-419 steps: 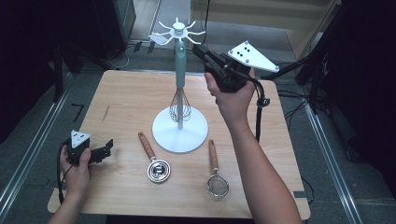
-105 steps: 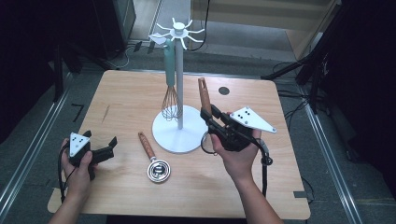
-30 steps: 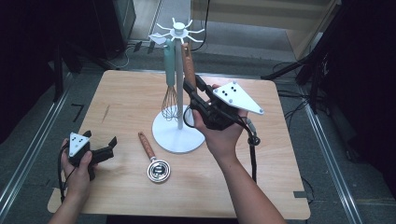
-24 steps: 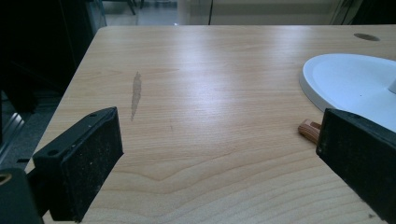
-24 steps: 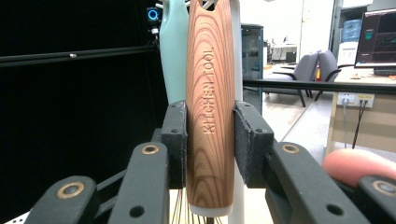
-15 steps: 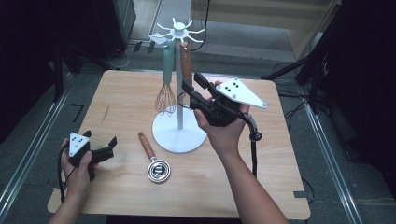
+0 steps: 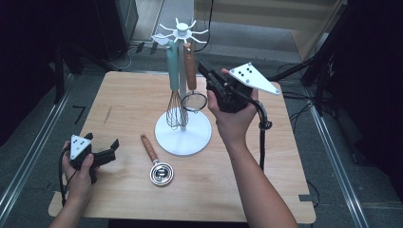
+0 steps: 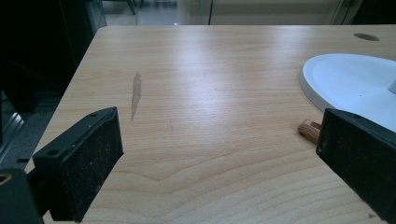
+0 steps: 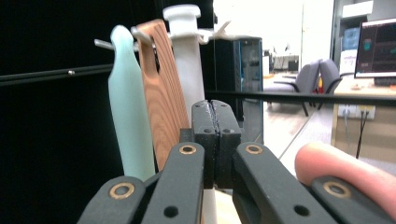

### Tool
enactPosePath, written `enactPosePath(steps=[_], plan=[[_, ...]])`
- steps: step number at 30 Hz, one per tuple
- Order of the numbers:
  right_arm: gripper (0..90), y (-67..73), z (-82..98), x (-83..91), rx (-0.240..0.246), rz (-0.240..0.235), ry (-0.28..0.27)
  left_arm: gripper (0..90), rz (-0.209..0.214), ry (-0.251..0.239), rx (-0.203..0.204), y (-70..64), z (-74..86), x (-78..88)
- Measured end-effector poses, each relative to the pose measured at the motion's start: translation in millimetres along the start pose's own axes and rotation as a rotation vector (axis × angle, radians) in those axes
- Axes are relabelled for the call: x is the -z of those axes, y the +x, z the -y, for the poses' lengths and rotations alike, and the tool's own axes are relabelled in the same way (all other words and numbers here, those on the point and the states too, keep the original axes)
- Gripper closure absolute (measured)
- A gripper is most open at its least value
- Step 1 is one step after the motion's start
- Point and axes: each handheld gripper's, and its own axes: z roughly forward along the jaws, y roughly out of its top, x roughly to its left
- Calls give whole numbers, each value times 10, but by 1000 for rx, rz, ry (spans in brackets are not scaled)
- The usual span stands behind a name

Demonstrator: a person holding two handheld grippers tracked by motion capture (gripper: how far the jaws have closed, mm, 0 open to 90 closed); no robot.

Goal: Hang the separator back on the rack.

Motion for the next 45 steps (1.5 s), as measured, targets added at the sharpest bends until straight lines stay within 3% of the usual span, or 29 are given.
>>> enactPosePath(steps=[11, 27, 38, 41, 45], plan=[[900, 117, -236, -139, 68, -23, -61, 10, 0, 2, 0, 2, 0, 2], [900, 197, -203, -158, 75, -59, -55, 10, 2, 1, -2, 2, 0, 1], [840, 178, 64, -24, 93, -54, 1, 14, 16, -8, -17, -7, 1, -3], [815, 171, 178, 7, 94, -59, 25, 91, -4, -4, -24, -13, -2, -6], [773, 189, 312, 28, 99, -56, 57, 91, -6, -4, -22, -15, -2, -10]])
